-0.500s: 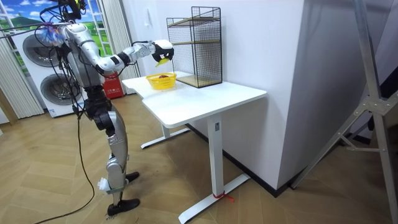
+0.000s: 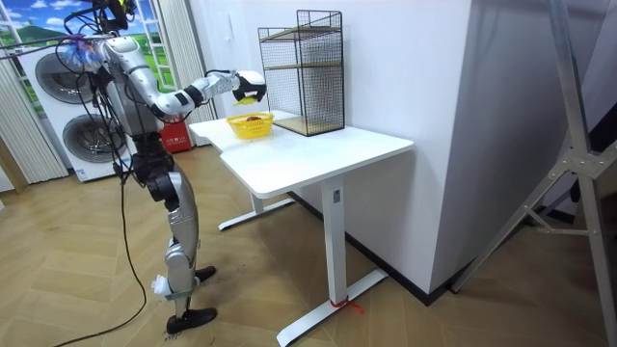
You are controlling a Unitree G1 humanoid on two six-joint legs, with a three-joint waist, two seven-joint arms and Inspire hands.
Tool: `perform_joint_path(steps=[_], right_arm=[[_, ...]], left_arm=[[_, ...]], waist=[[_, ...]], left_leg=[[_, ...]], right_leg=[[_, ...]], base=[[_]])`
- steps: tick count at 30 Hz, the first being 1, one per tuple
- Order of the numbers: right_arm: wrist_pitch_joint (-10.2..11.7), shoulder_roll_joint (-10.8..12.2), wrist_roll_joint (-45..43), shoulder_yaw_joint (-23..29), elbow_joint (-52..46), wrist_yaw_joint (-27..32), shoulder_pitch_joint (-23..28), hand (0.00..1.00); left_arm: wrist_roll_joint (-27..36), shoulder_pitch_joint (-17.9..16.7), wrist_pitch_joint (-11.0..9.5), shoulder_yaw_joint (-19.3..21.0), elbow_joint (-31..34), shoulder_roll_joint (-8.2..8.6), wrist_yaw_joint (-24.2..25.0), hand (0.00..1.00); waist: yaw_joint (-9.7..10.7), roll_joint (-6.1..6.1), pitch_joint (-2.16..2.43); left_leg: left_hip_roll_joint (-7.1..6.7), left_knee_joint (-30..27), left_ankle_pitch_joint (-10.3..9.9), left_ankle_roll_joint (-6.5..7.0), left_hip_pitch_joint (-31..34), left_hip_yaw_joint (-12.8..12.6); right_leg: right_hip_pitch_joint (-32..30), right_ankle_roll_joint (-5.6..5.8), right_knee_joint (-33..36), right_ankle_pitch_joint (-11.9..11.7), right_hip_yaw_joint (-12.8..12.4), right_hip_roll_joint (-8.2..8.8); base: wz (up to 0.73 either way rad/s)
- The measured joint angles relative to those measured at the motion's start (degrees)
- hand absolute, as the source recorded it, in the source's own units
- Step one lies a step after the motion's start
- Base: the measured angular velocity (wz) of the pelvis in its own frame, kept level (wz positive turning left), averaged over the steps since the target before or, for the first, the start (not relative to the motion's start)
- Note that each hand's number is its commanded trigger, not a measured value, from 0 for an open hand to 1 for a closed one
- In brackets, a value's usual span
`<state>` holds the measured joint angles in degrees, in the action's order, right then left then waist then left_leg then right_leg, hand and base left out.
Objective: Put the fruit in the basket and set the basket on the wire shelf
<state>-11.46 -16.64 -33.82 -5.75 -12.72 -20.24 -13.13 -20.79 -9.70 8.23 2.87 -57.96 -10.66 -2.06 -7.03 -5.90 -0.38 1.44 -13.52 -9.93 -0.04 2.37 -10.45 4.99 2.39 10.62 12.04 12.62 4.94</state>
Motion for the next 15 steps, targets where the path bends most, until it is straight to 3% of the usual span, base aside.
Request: perform_joint_path(steps=[10,11,12,13,15], right_arm=[[0.0,1.0,0.0,0.0,0.0,0.0,0.0,1.0],[0.0,1.0,-0.1,0.0,0.0,0.0,0.0,0.85],[0.0,1.1,-0.1,0.0,0.0,0.0,0.0,0.37],[0.0,1.1,-0.1,0.0,0.0,0.0,0.0,0.0],[0.0,1.3,-0.1,0.0,0.0,0.0,0.0,0.0]], left_arm=[[0.0,0.3,-0.3,0.0,-0.2,0.06,0.0,0.0],[0.0,0.3,-0.3,0.0,-0.2,0.07,0.1,0.0],[0.0,0.3,-0.3,0.0,-0.2,0.07,0.1,0.0],[0.0,0.3,-0.3,0.0,-0.2,0.07,0.1,0.0],[0.0,0.3,-0.4,0.0,-0.2,0.07,0.1,0.0]], waist=[[0.0,-0.49,-0.1],[0.0,-0.52,-0.11],[0.0,-0.53,-0.12],[0.0,-0.54,-0.12],[0.0,-0.54,-0.12]], left_leg=[[-0.02,0.0,0.0,0.0,0.0,0.2],[-0.02,0.0,0.0,0.0,0.0,0.2],[-0.02,-0.1,0.0,0.0,0.1,0.2],[-0.02,-0.1,0.0,0.0,0.1,0.2],[-0.02,0.0,0.0,0.0,0.1,0.2]], right_leg=[[0.1,0.0,0.0,0.0,0.2,0.0],[0.1,0.0,0.0,0.0,0.2,0.0],[0.1,0.0,0.0,0.0,0.2,0.0],[0.1,0.0,0.0,0.0,0.2,0.01],[0.1,0.0,0.0,0.0,0.3,0.0]], base=[[0.0],[0.0],[0.0],[0.0],[0.0]])
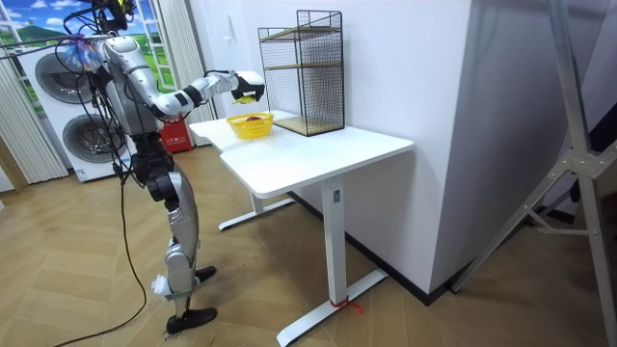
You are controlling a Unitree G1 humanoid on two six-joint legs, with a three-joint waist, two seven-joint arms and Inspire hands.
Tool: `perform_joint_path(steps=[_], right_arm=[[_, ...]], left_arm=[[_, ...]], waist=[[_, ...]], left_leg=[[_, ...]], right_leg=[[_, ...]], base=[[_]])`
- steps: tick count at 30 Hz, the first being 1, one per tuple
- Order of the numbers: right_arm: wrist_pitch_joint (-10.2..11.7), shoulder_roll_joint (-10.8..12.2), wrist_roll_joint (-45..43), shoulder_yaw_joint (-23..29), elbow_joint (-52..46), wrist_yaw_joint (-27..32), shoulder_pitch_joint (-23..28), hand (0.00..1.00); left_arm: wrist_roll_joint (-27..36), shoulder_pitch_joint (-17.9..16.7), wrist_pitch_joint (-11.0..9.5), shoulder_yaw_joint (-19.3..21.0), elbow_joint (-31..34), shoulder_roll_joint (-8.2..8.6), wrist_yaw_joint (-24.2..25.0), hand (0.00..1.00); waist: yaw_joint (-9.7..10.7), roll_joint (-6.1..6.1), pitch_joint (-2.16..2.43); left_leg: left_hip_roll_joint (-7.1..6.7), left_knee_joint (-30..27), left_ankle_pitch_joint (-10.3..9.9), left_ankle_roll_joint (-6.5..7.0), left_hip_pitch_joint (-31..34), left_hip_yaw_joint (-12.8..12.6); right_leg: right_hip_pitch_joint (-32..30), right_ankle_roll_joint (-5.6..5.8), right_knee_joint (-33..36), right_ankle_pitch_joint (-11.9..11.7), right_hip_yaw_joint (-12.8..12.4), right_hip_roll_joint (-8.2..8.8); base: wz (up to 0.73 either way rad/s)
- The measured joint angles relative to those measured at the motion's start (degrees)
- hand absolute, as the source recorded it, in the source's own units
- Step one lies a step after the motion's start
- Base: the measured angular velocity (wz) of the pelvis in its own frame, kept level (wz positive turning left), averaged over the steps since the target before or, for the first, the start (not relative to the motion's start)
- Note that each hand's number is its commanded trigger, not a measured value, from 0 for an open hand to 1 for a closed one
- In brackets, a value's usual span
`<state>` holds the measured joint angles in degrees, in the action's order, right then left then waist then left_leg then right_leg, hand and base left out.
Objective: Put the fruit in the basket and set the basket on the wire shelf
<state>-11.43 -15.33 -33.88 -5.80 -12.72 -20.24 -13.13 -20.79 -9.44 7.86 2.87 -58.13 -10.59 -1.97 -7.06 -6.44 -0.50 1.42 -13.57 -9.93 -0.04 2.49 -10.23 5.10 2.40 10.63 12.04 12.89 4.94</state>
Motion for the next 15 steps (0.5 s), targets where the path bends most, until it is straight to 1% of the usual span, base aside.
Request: perform_joint_path(steps=[2,7,11,15], right_arm=[[0.0,0.4,0.0,0.0,0.0,0.0,0.0,0.0],[0.0,0.5,0.0,0.0,0.0,0.1,0.0,0.0],[0.0,0.5,-0.1,0.0,0.0,0.1,0.0,0.0],[0.0,0.5,-0.1,0.0,0.0,0.1,0.0,0.0]], left_arm=[[0.0,0.0,-0.2,0.0,0.0,0.02,0.0,0.0],[0.0,0.0,-0.8,0.0,0.0,0.28,0.0,0.0],[0.0,0.0,-0.8,0.0,0.0,0.56,0.1,0.0],[0.0,0.1,-0.8,0.0,0.0,0.57,0.1,0.0]], waist=[[0.0,0.01,0.0],[0.1,0.02,-0.01],[-0.1,0.21,-0.13],[0.0,0.23,-0.14]], left_leg=[[-0.02,0.0,0.0,0.0,0.1,0.2],[-0.12,0.0,0.0,0.0,0.3,0.9],[-0.14,0.0,0.0,0.0,0.3,1.0],[-0.15,0.0,0.0,0.0,0.2,1.2]], right_leg=[[0.0,0.0,0.0,0.0,0.1,0.0],[0.1,0.0,0.0,0.0,0.5,0.0],[0.1,0.0,0.0,0.0,0.4,-0.02],[0.2,0.0,0.0,0.0,0.8,-0.02]], base=[[0.02],[0.08],[0.01],[0.02]])
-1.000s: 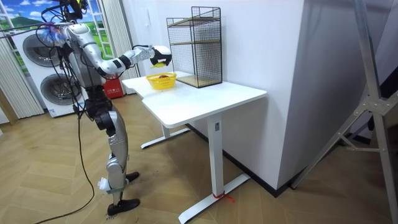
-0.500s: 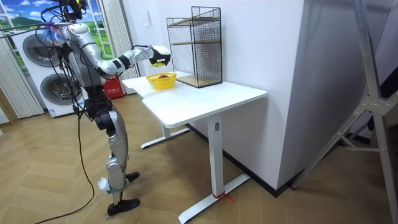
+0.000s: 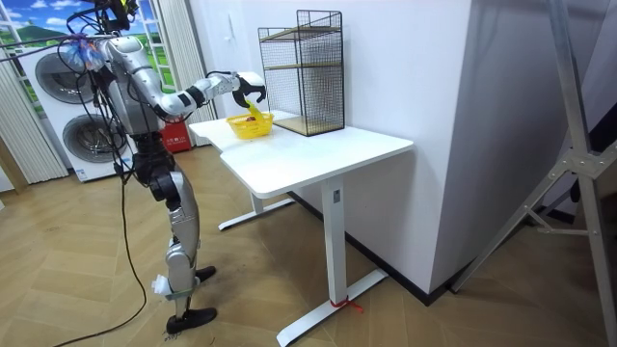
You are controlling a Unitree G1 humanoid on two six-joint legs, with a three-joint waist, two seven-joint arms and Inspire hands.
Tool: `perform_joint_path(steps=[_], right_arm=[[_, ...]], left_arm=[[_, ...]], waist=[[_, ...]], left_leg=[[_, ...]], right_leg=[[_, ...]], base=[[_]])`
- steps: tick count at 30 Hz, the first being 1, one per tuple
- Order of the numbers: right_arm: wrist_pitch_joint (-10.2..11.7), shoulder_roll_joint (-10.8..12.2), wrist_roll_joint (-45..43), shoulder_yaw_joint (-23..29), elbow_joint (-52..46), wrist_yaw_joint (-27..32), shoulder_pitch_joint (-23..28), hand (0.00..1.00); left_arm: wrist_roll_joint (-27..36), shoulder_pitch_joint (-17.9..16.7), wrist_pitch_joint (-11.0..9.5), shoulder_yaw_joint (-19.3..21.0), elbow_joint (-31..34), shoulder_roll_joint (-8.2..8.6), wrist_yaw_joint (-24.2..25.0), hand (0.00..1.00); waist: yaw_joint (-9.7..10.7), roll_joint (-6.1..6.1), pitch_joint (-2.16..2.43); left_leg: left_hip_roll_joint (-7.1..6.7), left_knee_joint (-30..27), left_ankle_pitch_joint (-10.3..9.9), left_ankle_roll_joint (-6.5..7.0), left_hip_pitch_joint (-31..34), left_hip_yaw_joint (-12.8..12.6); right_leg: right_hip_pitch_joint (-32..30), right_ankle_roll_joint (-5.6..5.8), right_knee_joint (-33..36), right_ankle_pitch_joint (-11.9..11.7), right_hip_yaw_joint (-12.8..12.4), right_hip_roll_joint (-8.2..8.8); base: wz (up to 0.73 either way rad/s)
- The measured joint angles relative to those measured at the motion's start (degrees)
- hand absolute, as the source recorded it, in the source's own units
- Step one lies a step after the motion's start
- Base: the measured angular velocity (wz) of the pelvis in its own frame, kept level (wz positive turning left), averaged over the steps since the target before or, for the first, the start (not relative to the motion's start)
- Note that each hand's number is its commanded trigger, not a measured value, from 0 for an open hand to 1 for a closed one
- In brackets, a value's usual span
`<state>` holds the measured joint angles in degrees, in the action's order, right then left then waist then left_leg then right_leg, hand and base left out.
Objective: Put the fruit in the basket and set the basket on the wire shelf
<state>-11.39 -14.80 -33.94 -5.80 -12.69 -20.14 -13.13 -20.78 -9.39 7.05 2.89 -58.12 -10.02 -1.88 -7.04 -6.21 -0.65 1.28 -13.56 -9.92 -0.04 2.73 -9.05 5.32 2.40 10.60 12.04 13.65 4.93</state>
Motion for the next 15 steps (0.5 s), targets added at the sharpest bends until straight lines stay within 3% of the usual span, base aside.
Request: perform_joint_path(steps=[9,15], right_arm=[[0.0,0.0,0.0,0.0,0.4,0.1,1.7,0.0],[0.0,0.0,1.7,0.0,1.1,0.7,3.1,0.0]], left_arm=[[0.0,0.0,0.0,0.0,0.0,0.25,0.0,0.0],[0.5,0.0,0.0,0.0,0.0,0.31,-0.3,0.0]], waist=[[0.0,0.48,-0.3],[0.2,1.0,-0.08]], left_leg=[[-0.03,-0.1,0.0,0.0,-0.3,0.2],[-0.03,-0.1,0.0,-0.03,-0.4,0.4]], right_leg=[[0.5,0.0,0.0,0.0,0.2,0.0],[0.7,0.0,0.0,0.0,0.4,0.01]], base=[[0.0],[0.01]])
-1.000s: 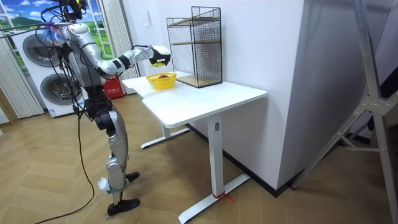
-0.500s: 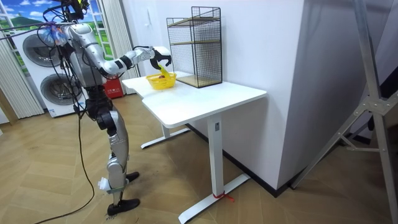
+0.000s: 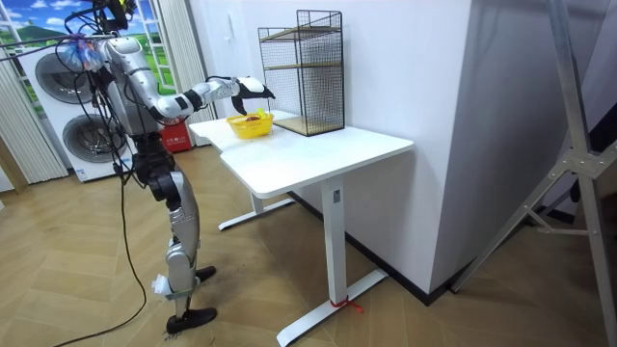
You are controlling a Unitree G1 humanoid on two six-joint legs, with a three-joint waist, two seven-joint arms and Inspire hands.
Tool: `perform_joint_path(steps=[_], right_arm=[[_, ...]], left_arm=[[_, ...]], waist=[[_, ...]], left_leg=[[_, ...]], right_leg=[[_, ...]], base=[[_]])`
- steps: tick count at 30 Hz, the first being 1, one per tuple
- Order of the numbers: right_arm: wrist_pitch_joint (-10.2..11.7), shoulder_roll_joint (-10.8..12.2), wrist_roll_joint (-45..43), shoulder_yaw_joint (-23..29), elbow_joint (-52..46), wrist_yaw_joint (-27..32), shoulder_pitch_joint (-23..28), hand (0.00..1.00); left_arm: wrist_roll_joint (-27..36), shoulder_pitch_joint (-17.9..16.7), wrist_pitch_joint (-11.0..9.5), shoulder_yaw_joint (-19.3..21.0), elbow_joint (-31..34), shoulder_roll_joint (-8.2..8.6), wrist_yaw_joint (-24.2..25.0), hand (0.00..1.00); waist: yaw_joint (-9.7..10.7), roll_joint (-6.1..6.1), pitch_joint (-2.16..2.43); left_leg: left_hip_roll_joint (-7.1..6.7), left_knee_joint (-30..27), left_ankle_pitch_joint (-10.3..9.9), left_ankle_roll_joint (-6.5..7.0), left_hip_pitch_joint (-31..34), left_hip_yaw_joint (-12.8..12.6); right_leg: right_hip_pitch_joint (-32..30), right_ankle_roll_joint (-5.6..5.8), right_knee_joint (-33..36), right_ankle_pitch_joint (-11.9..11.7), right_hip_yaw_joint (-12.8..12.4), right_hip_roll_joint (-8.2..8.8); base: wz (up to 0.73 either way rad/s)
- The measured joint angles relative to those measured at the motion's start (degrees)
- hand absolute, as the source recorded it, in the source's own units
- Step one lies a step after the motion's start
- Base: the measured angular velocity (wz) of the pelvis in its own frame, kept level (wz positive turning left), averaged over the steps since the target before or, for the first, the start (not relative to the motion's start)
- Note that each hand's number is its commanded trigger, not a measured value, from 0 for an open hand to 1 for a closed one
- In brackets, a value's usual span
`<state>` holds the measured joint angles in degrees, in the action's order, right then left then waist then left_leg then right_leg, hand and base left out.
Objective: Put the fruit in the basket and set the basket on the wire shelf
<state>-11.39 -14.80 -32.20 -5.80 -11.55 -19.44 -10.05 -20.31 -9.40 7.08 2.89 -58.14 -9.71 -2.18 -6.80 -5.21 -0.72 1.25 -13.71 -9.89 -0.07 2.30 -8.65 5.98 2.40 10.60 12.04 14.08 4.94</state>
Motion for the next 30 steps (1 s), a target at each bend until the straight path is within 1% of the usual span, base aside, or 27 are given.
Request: perform_joint_path(steps=[3,6,10,11,12,14,15,16,17,18,20,21,22,23,24,26,27,28,29,30], right_arm=[[0.0,0.0,1.9,0.2,0.1,0.1,0.1,0.0],[0.1,-0.4,6.2,0.5,0.1,1.4,0.1,0.0],[0.6,-0.4,11.4,0.9,1.0,4.0,0.1,0.0],[1.1,-0.5,12.5,1.1,2.0,4.9,0.2,0.0],[1.1,-0.5,12.7,1.1,2.2,5.5,0.4,0.0],[1.7,-0.4,15.0,2.4,2.2,7.5,2.0,0.0],[1.8,-0.5,16.2,2.9,2.2,8.3,2.4,0.0],[1.8,-0.5,19.0,4.1,2.2,9.6,3.0,0.0],[1.9,-0.5,22.1,5.7,2.3,11.4,3.8,0.0],[2.0,-0.6,24.0,6.6,2.3,12.5,4.3,0.0],[2.1,-0.6,29.4,9.5,2.3,17.2,7.1,0.0],[2.1,-0.7,30.5,10.1,2.3,18.5,7.9,0.0],[2.2,-0.7,32.9,11.4,2.3,20.7,9.4,0.0],[2.2,-0.7,34.4,12.7,2.3,22.9,11.6,0.0],[2.2,-0.6,34.7,13.4,2.2,23.9,12.8,0.0],[2.2,-0.5,34.9,16.0,2.1,28.0,17.0,0.0],[2.3,-0.4,34.9,16.6,2.2,29.1,17.7,0.0],[2.7,0.1,34.9,17.7,2.5,31.4,19.0,0.0],[2.9,0.4,35.0,18.5,2.6,33.2,20.3,0.0],[3.1,0.4,35.1,18.8,2.8,34.1,20.9,0.0]], left_arm=[[1.3,0.0,0.0,0.2,0.0,0.0,-0.1,0.0],[4.1,-0.3,-0.4,0.3,-0.8,-0.08,-0.1,0.0],[9.7,-1.3,-1.1,1.5,-1.5,-0.17,-0.1,0.0],[12.5,-1.3,-1.2,2.0,-1.5,-0.22,-0.1,0.0],[14.3,-1.5,-1.2,2.4,-1.6,-0.22,-0.1,0.0],[21.2,-2.6,-1.3,5.0,-2.5,-0.14,-0.1,0.0],[23.7,-2.7,-1.4,6.0,-2.5,-0.05,-0.1,0.0],[28.5,-3.1,-1.7,7.7,-2.7,0.02,-0.2,0.0],[33.1,-3.9,-2.2,9.9,-3.1,0.07,-0.5,0.0],[35.4,-3.9,-2.3,11.0,-3.2,0.09,-0.9,0.0],[43.5,-4.5,-2.5,16.7,-2.1,0.07,-4.0,0.0],[45.3,-4.8,-2.5,18.0,-1.1,0.08,-5.3,0.0],[48.7,-5.6,-2.6,20.8,1.5,0.14,-8.6,0.0],[51.6,-6.2,-2.8,23.7,5.1,0.34,-13.0,0.0],[52.7,-6.4,-3.0,24.9,7.1,0.47,-15.2,0.0],[56.4,-6.5,-4.8,29.5,13.9,1.07,-24.1,0.0],[56.9,-6.5,-5.4,30.4,15.6,1.32,-26.4,0.0],[57.4,-6.5,-6.5,31.4,19.0,1.44,-30.7,0.0],[58.1,-6.8,-7.9,31.9,21.6,1.43,-34.5,0.0],[58.3,-6.9,-8.4,31.9,23.1,1.47,-36.4,0.0]], waist=[[0.4,0.07,0.06],[0.5,0.08,0.06],[0.8,0.13,0.02],[1.3,0.19,-0.03],[1.4,0.22,-0.04],[1.7,0.56,-0.11],[1.8,0.65,-0.07],[2.1,0.87,0.02],[1.9,1.18,0.05],[2.1,1.33,0.15],[1.8,1.94,0.9],[1.8,2.12,0.89],[1.9,2.5,0.79],[1.8,2.77,0.94],[1.8,2.82,1.04],[1.7,3.33,1.26],[1.8,3.64,1.21],[1.9,3.66,1.27],[2.0,3.95,1.21],[2.1,4.06,1.25]], left_leg=[[0.01,0.0,0.0,-0.01,-0.1,0.0],[0.01,-0.1,0.0,-0.01,-0.1,-0.1],[-0.01,-0.5,0.0,-0.01,-0.2,-0.1],[-0.03,-0.6,0.0,0.0,-0.3,0.1],[-0.04,-0.6,0.0,0.0,-0.4,0.2],[-0.04,-0.8,0.0,0.0,-0.3,0.6],[-0.04,-0.9,0.0,0.0,-0.2,0.6],[-0.06,-1.1,0.0,0.0,0.0,0.9],[-0.04,-1.1,0.0,0.02,0.1,1.0],[-0.02,-1.2,0.0,0.02,0.1,0.9],[-0.04,-1.2,0.0,0.02,-0.2,1.0],[-0.04,-1.1,0.0,0.01,-0.5,1.0],[-0.04,-1.0,0.0,0.01,-0.8,1.0],[-0.04,-1.0,0.0,0.01,-0.9,1.1],[-0.05,-1.0,0.0,0.01,-0.9,1.1],[-0.1,-0.6,0.0,0.05,-1.3,1.1],[-0.11,-0.5,0.1,0.08,-1.4,1.1],[-0.13,-0.6,0.1,0.08,-1.6,1.1],[-0.11,-0.5,0.1,0.06,-2.0,1.0],[-0.11,-0.5,0.1,0.04,-2.1,1.1]], right_leg=[[0.1,0.0,0.0,0.0,0.0,0.01],[0.5,0.0,0.0,0.0,-0.1,0.02],[0.8,0.0,0.0,0.0,0.2,0.06],[0.8,0.0,0.0,0.0,0.2,0.05],[0.9,0.0,0.0,0.0,0.3,0.05],[1.0,0.0,0.0,0.0,0.4,0.02],[1.1,0.0,0.0,0.0,0.5,0.02],[1.0,0.0,0.0,0.0,0.7,0.02],[1.0,0.0,0.0,0.0,1.0,0.02],[1.0,0.0,0.0,0.0,1.0,0.02],[1.3,0.01,0.0,0.0,1.0,0.03],[1.5,0.01,0.0,0.0,1.0,0.04],[1.8,0.01,0.0,0.0,1.0,0.03],[2.0,0.01,0.0,0.0,1.4,0.05],[2.1,0.01,0.0,0.0,1.8,0.09],[2.3,0.02,0.1,0.0,1.6,0.18],[2.4,0.02,0.1,0.0,1.6,0.19],[2.6,0.02,0.1,0.0,1.7,0.19],[2.9,0.04,0.1,0.0,1.7,0.17],[3.0,0.04,0.1,0.0,1.7,0.17]], base=[[0.0],[0.0],[0.01],[0.07],[0.07],[0.05],[0.07],[0.06],[0.04],[0.0],[0.0],[0.0],[0.0],[0.04],[0.04],[-0.02],[-0.03],[0.0],[0.0],[-0.04]])
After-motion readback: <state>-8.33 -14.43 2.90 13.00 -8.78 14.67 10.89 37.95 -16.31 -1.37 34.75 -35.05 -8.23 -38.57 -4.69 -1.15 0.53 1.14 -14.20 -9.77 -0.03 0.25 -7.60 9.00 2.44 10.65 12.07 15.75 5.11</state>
